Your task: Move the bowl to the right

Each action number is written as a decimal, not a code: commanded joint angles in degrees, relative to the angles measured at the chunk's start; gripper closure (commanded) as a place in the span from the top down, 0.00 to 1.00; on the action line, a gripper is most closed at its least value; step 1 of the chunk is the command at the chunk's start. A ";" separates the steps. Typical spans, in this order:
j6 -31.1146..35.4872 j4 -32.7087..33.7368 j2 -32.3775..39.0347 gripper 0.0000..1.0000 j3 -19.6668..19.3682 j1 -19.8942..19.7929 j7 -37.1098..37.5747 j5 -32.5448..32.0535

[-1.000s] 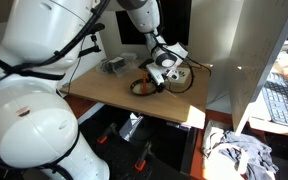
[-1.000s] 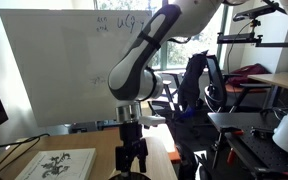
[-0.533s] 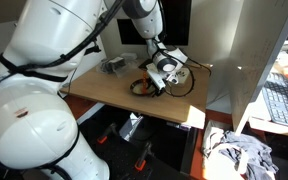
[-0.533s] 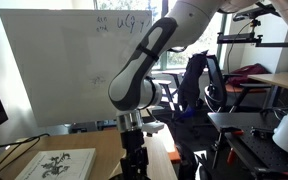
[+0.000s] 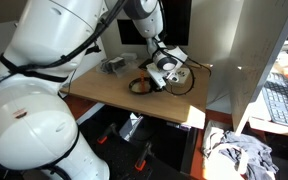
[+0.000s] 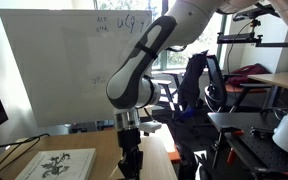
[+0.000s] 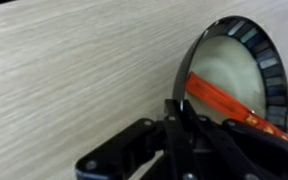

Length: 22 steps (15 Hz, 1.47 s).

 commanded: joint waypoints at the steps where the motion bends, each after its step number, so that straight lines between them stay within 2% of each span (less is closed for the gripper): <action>1: 0.77 0.24 0.16 0.00 0.46 -0.52 0.69 -1.06; 8: 3.80 -1.82 -2.00 0.02 0.29 -1.62 0.30 0.00; 14: 8.29 -6.41 -4.25 0.02 1.48 -7.83 -2.54 5.41; 18: 11.36 -11.95 -6.58 0.02 1.25 -11.15 -6.55 13.23; 22: 16.11 -17.58 -9.41 0.02 0.16 -12.50 -9.72 27.87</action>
